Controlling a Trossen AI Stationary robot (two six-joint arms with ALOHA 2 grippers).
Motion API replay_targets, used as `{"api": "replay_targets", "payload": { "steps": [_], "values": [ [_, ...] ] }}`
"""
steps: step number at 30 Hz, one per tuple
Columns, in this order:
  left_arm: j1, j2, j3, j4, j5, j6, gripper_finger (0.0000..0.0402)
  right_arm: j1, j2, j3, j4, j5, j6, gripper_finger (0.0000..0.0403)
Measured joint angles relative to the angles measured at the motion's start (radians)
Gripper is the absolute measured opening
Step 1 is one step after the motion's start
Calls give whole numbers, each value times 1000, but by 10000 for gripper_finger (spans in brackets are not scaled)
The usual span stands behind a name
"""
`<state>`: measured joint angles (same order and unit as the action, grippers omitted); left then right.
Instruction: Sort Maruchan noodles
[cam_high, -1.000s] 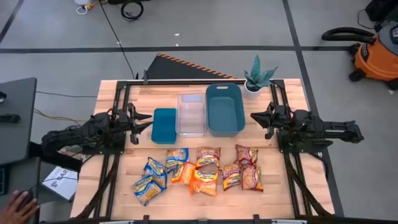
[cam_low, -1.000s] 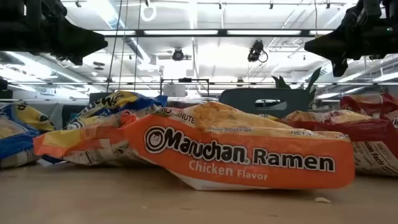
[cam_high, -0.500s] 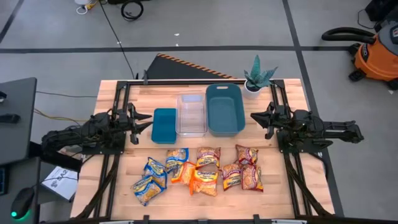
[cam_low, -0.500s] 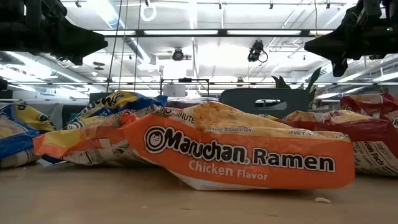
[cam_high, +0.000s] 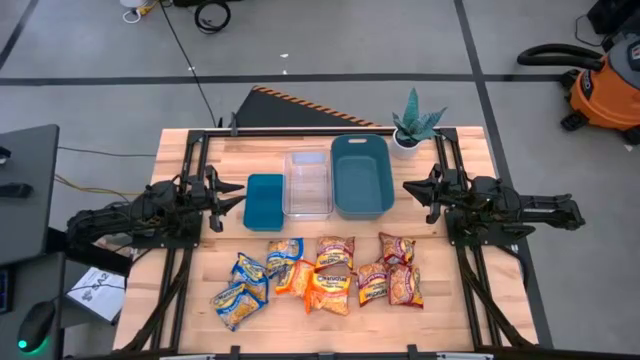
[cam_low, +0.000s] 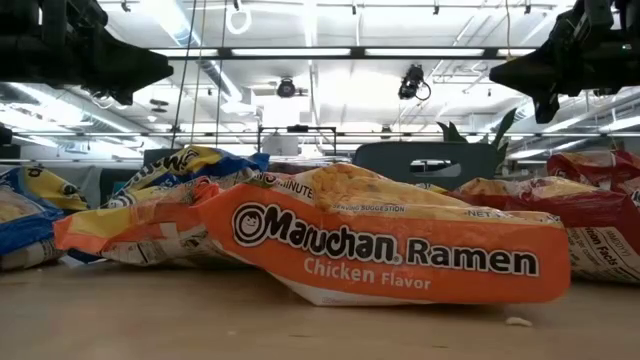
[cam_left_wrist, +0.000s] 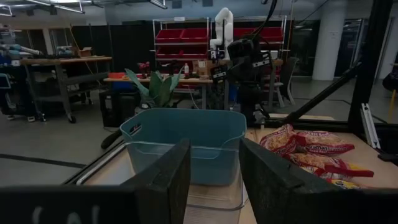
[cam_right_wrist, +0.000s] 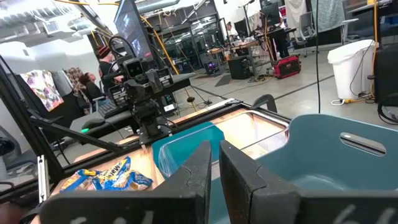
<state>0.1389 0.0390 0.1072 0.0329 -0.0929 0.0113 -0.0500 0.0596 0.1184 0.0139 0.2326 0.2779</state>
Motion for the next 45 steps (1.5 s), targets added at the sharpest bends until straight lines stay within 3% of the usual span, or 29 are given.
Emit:
{"api": "replay_targets", "payload": {
  "steps": [26, 33, 36, 45],
  "values": [
    [0, 0, 0, 6, 0, -1, 142, 0, 0, 0, 0, 0, -2, 37],
    [0, 0, 0, 29, 15, -352, 142, 0, 0, 0, 16, 33, -73, 37],
    [0, -1, 0, 88, -43, -450, 142, 0, 0, 0, 38, 33, -63, 37],
    [0, 0, 0, 126, -71, -465, 142, 0, 5, 0, 131, 44, 95, 37]
  ]
}}
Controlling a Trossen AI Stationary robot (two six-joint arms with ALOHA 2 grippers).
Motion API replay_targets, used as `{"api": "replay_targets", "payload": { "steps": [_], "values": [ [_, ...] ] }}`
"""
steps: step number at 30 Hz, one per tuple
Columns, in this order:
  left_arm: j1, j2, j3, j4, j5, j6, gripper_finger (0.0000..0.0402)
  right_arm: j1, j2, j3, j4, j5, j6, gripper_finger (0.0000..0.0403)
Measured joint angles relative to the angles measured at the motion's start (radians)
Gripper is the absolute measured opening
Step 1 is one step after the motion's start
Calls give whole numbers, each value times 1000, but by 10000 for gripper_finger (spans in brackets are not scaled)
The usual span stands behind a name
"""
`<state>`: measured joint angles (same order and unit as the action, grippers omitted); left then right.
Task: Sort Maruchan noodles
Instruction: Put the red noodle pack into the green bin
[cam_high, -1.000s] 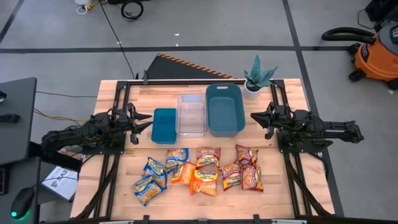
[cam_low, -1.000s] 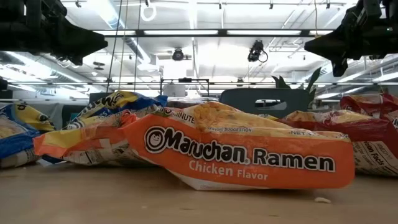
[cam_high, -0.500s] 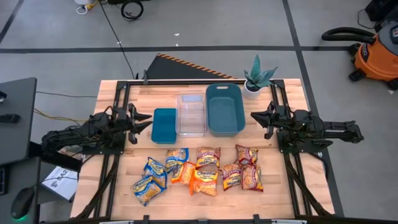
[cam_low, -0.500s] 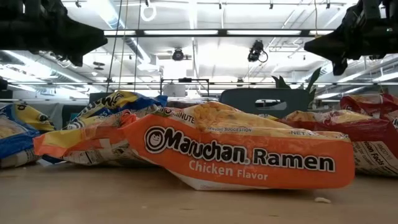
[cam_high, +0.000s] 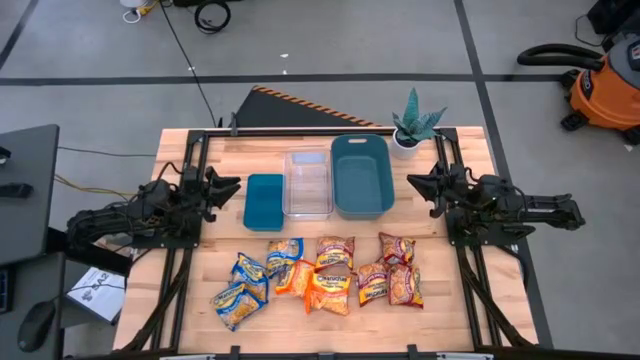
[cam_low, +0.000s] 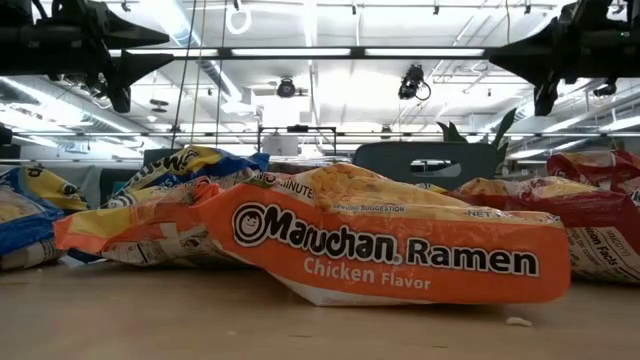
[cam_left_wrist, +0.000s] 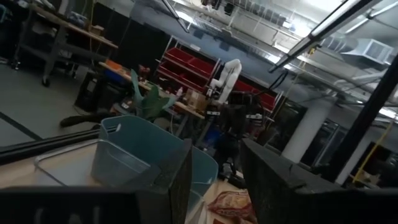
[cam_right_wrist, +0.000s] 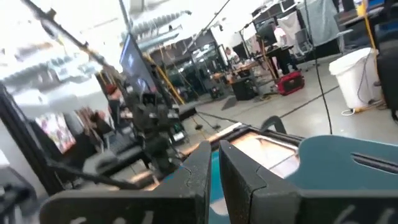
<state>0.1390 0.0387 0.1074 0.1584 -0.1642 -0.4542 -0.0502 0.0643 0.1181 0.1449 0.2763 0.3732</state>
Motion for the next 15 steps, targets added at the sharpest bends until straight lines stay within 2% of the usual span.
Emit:
{"api": "replay_targets", "payload": {
  "steps": [4, 9, 15],
  "values": [
    [0, 0, 0, 1, 0, -3, 142, 0, 10, 0, -6, -19, 75, 37],
    [0, 0, 0, 10, 0, 3, 142, -9, 117, 49, -23, -226, 103, 32],
    [-2, 0, 0, 11, 1, 2, 142, -9, 361, 190, -137, -220, 14, 22]
  ]
}}
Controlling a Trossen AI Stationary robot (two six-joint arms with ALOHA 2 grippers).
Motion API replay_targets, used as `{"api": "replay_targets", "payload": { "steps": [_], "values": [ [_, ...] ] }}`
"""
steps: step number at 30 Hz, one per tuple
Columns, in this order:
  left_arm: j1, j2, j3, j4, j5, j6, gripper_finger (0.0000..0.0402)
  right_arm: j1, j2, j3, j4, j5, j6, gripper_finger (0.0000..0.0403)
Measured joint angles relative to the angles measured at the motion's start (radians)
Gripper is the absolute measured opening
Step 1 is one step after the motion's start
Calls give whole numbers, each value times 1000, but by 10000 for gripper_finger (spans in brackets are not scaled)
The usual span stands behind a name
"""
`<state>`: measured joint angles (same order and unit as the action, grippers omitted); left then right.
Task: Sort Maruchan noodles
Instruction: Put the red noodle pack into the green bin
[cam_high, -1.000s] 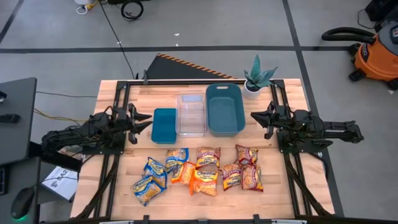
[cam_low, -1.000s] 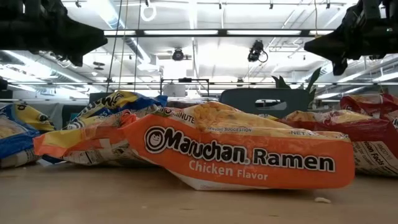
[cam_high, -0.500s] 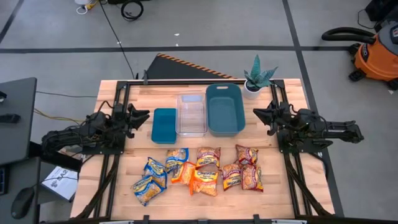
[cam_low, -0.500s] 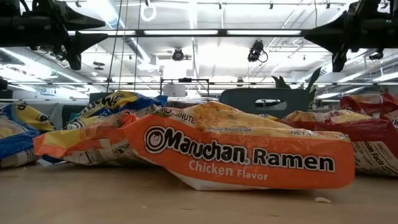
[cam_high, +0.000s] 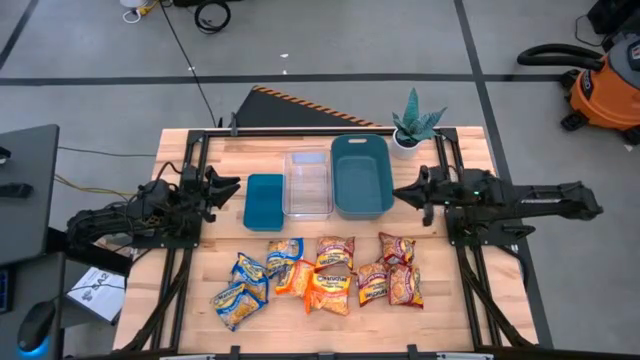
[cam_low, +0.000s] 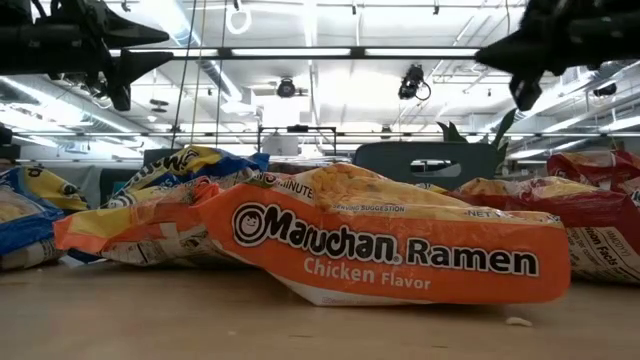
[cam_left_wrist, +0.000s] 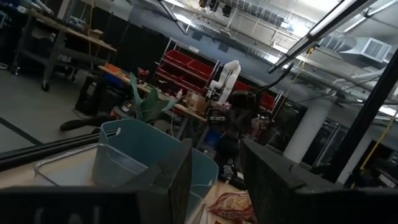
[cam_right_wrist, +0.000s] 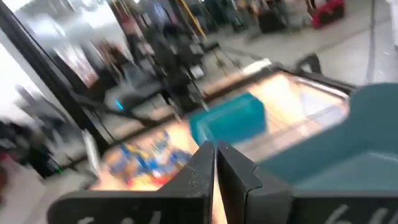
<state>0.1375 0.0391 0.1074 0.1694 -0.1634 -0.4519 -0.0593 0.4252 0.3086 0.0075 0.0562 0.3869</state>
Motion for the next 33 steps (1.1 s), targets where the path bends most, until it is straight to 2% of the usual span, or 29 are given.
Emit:
{"api": "replay_targets", "payload": {
  "steps": [2, 4, 10, 14, 17, 22, 28, 33],
  "values": [
    [-4, 0, 0, 8, 11, -7, 142, 0, 84, 51, -40, 0, -41, 23],
    [-12, 0, 0, 33, 66, 27, 142, 1, 159, 100, -93, -4, -65, 24],
    [-68, 0, 0, 139, 370, 194, 142, 75, 355, 272, -326, 1, -46, 30],
    [-112, 2, 0, 124, 397, 201, 142, 183, 482, 421, -546, 50, -32, 36],
    [-136, 8, 0, 124, 371, 191, 142, 265, 564, 496, -654, 105, -31, 46],
    [-149, 7, 0, 125, 311, 173, 142, 365, 674, 561, -690, 94, -16, 83],
    [-148, 7, 0, 127, 49, 236, 142, 440, 808, 602, -765, 73, 54, 143],
    [-148, 7, 0, 135, -103, 238, 142, 496, 911, 642, -799, 78, 100, 169]
  ]
}}
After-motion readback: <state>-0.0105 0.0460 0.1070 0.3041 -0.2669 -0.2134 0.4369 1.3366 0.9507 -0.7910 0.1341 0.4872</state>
